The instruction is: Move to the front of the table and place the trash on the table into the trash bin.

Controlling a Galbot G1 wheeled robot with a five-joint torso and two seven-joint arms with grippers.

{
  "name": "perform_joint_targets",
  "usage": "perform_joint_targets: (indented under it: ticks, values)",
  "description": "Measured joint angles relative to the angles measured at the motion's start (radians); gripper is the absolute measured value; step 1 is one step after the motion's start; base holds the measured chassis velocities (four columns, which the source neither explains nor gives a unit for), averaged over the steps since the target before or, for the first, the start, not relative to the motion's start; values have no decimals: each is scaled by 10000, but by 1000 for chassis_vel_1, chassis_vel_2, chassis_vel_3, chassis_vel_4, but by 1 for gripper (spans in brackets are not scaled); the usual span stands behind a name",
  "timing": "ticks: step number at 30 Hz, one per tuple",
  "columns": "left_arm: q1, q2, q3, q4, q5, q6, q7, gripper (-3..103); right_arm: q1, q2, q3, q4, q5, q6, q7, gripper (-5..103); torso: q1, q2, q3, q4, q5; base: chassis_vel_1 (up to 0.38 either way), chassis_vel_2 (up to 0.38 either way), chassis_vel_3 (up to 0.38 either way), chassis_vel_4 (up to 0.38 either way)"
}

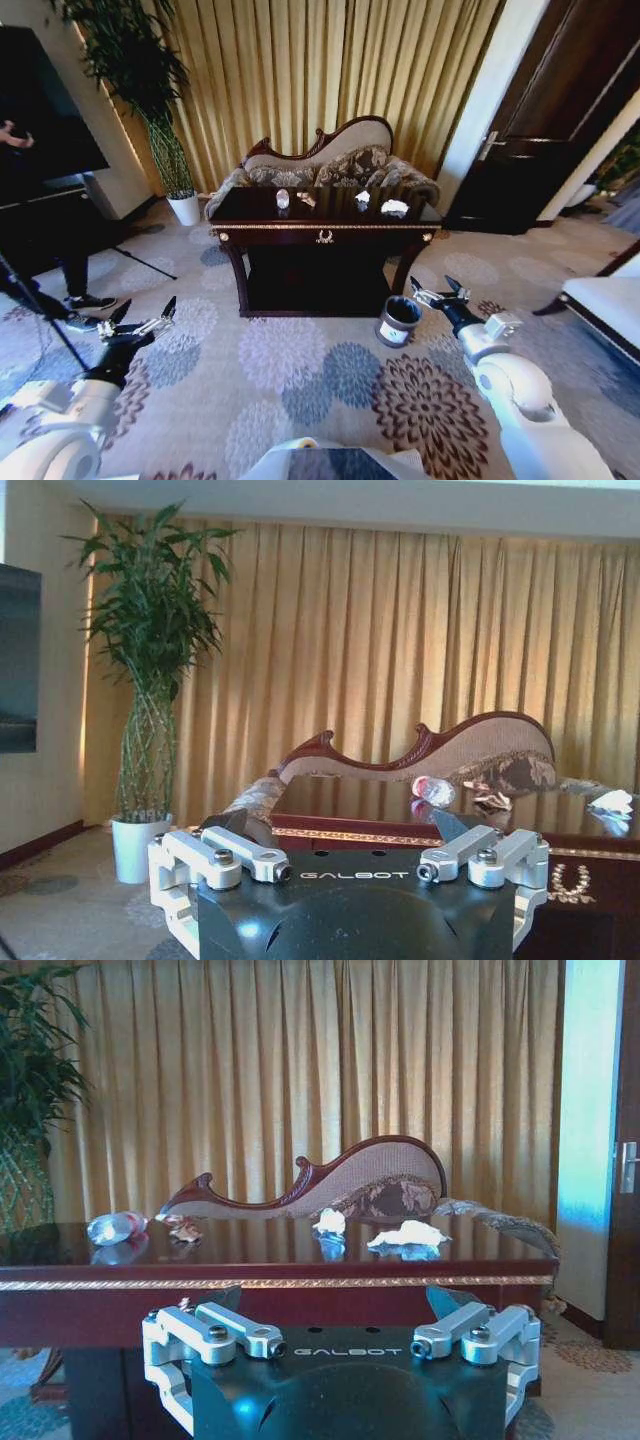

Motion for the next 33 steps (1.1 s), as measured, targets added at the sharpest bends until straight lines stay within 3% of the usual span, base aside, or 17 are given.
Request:
perform_joint_targets:
  ticks: [26, 33]
  values:
    - [203, -171, 47, 161, 68, -295, 282, 100, 2, 232, -254, 48, -16, 84, -13, 100, 10, -5, 5, 3, 2, -336, 333, 347, -331]
    - [238, -249, 113, 169, 87, -334, 362, 100, 70, 275, -337, 47, -108, 12, 0, 100, 4, -5, 2, 2, 1, -88, 85, 53, -69]
